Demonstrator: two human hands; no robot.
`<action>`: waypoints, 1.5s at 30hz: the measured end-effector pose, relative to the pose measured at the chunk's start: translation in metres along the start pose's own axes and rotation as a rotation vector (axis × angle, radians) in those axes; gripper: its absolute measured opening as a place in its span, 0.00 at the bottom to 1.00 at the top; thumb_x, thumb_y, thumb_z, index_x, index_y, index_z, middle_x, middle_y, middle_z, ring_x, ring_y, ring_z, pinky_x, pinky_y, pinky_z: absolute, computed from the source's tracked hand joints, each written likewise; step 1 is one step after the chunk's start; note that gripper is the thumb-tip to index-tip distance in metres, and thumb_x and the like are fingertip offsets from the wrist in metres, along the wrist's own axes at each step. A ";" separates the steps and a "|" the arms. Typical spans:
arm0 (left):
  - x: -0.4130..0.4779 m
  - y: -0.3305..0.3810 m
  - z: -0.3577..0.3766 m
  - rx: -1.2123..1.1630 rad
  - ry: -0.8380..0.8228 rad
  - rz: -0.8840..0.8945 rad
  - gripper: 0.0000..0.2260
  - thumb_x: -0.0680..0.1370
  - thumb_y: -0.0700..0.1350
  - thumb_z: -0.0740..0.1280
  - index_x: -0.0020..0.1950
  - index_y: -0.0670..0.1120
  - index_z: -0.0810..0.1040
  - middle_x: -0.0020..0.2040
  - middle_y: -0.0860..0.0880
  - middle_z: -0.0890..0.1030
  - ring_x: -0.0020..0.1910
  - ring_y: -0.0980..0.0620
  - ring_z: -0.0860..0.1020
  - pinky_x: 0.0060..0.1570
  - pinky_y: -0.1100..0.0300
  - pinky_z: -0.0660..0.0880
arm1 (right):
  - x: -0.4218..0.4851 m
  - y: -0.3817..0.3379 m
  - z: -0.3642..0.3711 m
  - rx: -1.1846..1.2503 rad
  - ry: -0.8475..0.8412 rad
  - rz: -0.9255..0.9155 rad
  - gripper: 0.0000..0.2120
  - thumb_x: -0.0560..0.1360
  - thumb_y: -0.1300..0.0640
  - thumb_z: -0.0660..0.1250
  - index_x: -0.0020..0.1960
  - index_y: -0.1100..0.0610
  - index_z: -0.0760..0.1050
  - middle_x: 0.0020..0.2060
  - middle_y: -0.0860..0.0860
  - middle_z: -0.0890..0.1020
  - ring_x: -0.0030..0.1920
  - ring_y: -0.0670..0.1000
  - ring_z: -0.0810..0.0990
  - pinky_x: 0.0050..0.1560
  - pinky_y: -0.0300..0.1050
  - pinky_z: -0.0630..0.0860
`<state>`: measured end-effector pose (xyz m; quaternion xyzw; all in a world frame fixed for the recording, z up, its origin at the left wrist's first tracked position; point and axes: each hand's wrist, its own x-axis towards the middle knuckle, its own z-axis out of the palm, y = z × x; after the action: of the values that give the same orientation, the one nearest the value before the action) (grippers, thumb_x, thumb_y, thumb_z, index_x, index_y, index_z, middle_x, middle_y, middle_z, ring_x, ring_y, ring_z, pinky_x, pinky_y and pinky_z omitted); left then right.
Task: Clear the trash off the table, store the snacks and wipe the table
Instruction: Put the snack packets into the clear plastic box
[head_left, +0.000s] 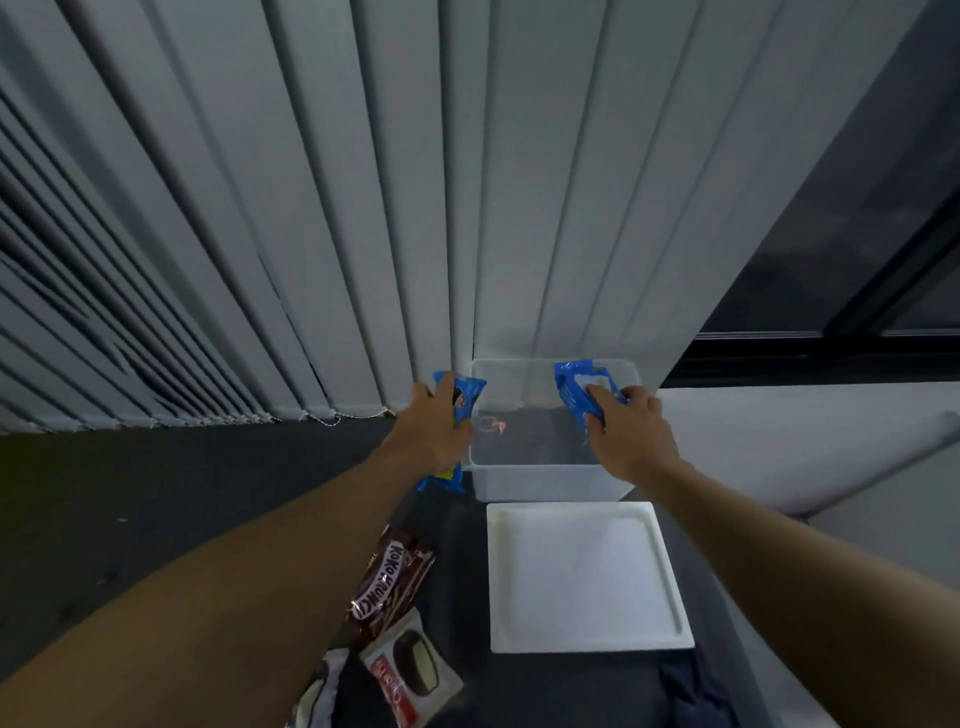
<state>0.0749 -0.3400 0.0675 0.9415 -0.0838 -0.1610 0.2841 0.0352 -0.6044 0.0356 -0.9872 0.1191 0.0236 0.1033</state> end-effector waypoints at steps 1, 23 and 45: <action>0.004 0.000 0.003 -0.001 0.000 -0.004 0.31 0.82 0.49 0.62 0.81 0.49 0.51 0.67 0.41 0.65 0.58 0.42 0.75 0.55 0.53 0.75 | 0.009 0.002 0.004 -0.053 -0.053 -0.003 0.22 0.82 0.46 0.54 0.75 0.46 0.61 0.65 0.60 0.68 0.63 0.62 0.69 0.61 0.56 0.73; 0.023 -0.022 0.025 0.093 0.041 -0.049 0.30 0.84 0.53 0.59 0.81 0.46 0.49 0.66 0.40 0.65 0.52 0.45 0.75 0.54 0.52 0.76 | 0.066 0.010 0.060 0.057 -0.418 0.075 0.20 0.80 0.50 0.61 0.67 0.59 0.69 0.66 0.59 0.73 0.62 0.60 0.75 0.63 0.51 0.73; 0.098 0.068 0.100 0.188 -0.128 0.116 0.31 0.84 0.51 0.59 0.81 0.40 0.51 0.67 0.37 0.62 0.61 0.38 0.74 0.60 0.50 0.73 | 0.024 0.057 0.049 0.288 0.020 0.050 0.39 0.81 0.43 0.57 0.79 0.50 0.34 0.80 0.45 0.45 0.79 0.57 0.50 0.70 0.62 0.68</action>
<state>0.1273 -0.4716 0.0023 0.9452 -0.1709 -0.1956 0.1977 0.0441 -0.6542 -0.0259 -0.9591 0.1469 -0.0010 0.2419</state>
